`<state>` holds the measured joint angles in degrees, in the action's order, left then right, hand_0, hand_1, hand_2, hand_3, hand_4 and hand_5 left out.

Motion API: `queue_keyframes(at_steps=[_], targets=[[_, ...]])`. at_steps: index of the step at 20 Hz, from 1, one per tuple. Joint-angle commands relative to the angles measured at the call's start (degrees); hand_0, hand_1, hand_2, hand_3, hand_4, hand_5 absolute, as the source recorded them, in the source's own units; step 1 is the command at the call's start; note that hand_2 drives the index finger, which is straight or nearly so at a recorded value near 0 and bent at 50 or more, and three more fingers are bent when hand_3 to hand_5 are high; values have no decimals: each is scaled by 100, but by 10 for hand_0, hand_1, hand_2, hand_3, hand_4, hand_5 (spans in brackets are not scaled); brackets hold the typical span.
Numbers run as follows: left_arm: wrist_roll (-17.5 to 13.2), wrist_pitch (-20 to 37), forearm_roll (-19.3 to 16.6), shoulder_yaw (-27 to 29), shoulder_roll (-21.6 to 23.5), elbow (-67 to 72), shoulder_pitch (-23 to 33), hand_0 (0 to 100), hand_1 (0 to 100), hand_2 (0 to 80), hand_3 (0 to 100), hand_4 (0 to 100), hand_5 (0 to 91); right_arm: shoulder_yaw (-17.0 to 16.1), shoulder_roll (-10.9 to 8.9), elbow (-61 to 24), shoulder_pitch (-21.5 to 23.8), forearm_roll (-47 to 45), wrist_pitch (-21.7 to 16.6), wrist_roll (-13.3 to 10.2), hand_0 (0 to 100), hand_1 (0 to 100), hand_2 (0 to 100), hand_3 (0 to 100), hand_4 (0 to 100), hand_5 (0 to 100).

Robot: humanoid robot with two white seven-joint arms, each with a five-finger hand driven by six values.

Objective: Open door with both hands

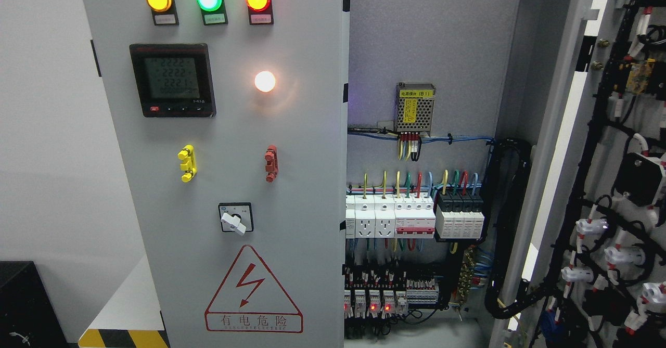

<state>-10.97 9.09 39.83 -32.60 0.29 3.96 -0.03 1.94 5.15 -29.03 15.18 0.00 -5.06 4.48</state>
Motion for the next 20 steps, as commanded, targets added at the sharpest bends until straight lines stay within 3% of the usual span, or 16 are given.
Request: queue_keyframes(at_steps=[1,7,10,16,20], targets=[[-11,5,-2,104,15,52,-76,0,0,0,0,0,0,359,-391,-2938,661,-123,-12,0,0,0,0,0,0,0],[-11,5,-10,104,-2,52,-76,0,0,0,0,0,0,798,-628,-5145,1505,-123,-39,-9,0,0,0,0,0,0],[7,5,-10,96,-11,43,-76,0,0,0,0,0,0,1106,-839,-5691,1532,-123,-56,-9,0,0,0,0,0,0],[33,5,-10,104,-11,52,-93,0,0,0,0,0,0,1299,-918,-6482,1497,-123,-91,-9,0,0,0,0,0,0],[33,-4,-28,104,-20,52,-93,0,0,0,0,0,0,1546,-1287,-7237,1497,-123,-91,-9,0,0,0,0,0,0]])
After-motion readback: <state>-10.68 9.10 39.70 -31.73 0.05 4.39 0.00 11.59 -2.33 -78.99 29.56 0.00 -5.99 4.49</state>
